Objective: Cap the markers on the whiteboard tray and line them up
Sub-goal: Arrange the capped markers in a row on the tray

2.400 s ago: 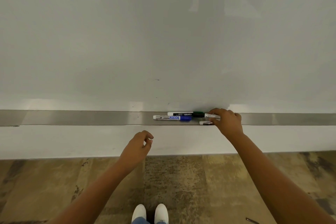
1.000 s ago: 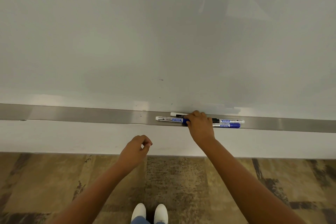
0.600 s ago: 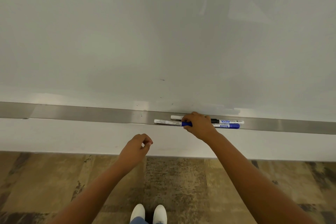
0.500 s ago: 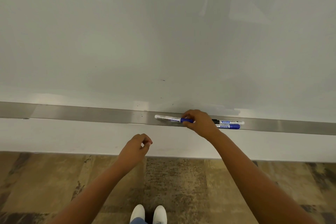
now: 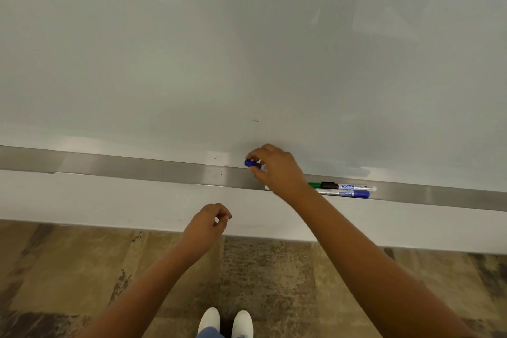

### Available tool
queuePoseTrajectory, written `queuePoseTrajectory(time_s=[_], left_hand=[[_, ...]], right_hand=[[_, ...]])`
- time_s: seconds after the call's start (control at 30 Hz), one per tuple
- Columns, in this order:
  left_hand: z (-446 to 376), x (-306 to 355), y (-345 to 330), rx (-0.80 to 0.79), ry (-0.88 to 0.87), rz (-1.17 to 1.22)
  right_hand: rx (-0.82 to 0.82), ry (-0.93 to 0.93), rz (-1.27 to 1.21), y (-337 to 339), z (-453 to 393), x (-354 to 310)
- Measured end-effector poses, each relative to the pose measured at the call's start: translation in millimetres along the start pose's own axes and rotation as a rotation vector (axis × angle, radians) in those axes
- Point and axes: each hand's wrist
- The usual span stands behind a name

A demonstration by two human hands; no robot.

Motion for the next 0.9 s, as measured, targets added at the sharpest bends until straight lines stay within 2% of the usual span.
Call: queuePoseTrajectory(time_s=[0.2,0.4,0.6,0.9], left_hand=[[2.8,-4.1,1.1,0.020,0.045,-0.008],[5.7,-11.4,3.6,0.013,0.044,0.030],[2.2,-7.3,-4.0,0.006,0.037,0.028],[-14.0,10.9,1.8,0.049,-0.001,-0.006]], right_hand=[[-0.164,0.033,0.156,-38.2,-11.2,-16.1],[-0.129,-0.069,0.047,-16.3,-1.6,15.3],[-0.406,-0.260,0.153,1.4,23.9,59.2],[-0.351,-0.287,0.137,-17.3,25.6,57.5]])
Point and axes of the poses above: each hand's wrist, its own z-axis away from the middle knuckle, its own y-axis out of the back of the hand, x = y × z, and after that the axes turned 9 degrees about -x, right-handed
